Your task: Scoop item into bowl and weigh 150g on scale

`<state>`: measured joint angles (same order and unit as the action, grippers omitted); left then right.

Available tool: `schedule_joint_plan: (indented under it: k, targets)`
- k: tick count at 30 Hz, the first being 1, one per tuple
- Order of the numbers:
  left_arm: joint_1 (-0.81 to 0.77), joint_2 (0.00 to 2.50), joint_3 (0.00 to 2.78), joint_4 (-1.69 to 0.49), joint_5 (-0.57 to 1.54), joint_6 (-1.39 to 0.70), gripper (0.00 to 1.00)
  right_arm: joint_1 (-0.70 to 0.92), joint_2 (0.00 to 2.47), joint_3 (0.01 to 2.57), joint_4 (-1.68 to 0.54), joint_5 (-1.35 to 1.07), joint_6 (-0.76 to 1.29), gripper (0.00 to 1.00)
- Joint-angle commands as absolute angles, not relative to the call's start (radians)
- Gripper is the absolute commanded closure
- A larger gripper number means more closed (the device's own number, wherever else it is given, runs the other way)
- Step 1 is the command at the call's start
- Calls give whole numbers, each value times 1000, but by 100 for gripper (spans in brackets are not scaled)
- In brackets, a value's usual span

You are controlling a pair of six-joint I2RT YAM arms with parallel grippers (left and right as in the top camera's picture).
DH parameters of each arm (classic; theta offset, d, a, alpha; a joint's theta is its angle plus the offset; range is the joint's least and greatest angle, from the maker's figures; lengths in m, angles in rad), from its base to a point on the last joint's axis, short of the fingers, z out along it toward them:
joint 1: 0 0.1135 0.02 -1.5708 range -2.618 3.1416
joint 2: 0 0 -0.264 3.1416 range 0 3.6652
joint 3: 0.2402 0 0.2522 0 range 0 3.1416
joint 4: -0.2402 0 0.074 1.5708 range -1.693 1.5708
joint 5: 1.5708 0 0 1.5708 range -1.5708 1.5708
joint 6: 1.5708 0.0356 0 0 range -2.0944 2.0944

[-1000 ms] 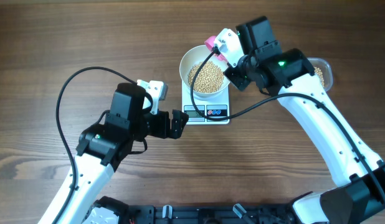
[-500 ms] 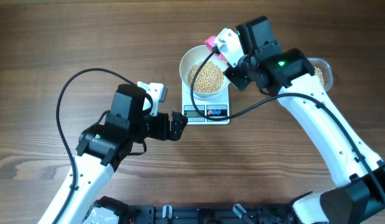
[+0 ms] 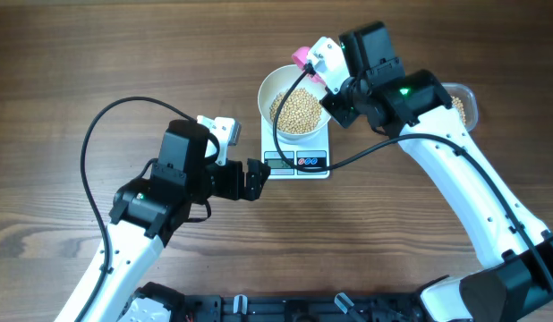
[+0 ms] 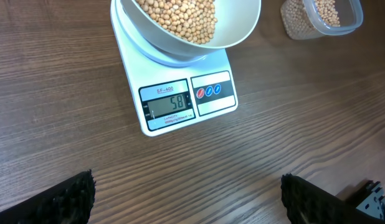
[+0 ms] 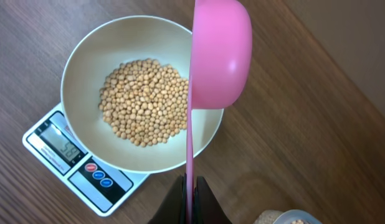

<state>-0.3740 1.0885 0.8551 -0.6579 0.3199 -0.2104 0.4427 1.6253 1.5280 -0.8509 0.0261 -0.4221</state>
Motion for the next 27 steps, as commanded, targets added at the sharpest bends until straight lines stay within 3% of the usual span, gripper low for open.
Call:
schedule_joint_plan:
  k: [1, 3, 6, 13, 18, 22, 27]
  targets:
    - [-378, 1089, 851, -654, 324, -194, 0, 440, 1597, 1551, -843, 5, -292, 96]
    - [-378, 1089, 851, -654, 324, -194, 0, 412, 1577, 1551, -843, -70, -249, 96]
    - [-378, 1089, 851, -654, 324, -194, 0, 376, 1560, 1551, -865, -212, -390, 96]
    - [-378, 1089, 851, -654, 324, -194, 0, 439, 1567, 1549, -890, 34, -440, 96]
    - [-378, 1089, 851, -654, 324, -194, 0, 429, 1564, 1551, -864, 33, -218, 96]
    - [-378, 1089, 851, -654, 324, -194, 0, 307, 1538, 1551, -891, -172, -203, 96]
    - [-378, 1089, 851, -654, 324, -194, 0, 26, 1522, 1550, -943, -186, -203, 96]
